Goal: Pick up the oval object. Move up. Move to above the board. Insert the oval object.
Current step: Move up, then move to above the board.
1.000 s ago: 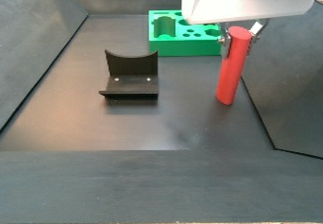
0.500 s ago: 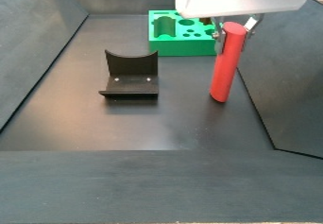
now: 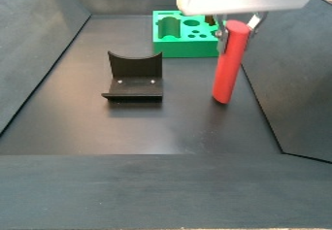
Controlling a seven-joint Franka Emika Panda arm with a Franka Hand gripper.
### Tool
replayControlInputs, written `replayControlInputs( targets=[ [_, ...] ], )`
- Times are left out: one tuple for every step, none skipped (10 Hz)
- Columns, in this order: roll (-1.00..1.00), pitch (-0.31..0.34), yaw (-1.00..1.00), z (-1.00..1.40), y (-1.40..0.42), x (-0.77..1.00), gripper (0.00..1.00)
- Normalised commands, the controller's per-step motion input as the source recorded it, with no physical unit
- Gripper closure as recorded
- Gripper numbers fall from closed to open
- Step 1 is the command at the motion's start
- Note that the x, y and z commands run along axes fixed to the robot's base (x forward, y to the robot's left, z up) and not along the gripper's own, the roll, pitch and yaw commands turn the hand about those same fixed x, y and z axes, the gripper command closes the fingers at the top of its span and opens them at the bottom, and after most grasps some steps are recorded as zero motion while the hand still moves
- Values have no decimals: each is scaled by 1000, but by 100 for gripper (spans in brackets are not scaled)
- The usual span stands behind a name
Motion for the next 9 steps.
replayControlInputs(
  targets=[
    [-2, 39, -14, 738, -38, -64, 100],
    [11, 40, -12, 654, -25, -55, 100],
    [37, 46, -5, 460, -4, -35, 100],
    [49, 52, -3, 363, 0, -24, 100],
    [0, -93, 320, 1000, 37, -137, 100],
    [10, -85, 314, 1000, 39, -139, 100],
    [37, -56, 216, 1000, 33, -138, 100],
    [56, -32, 147, 1000, 31, -134, 100],
    [67, -2, 88, 1000, 31, -127, 100]
  ],
)
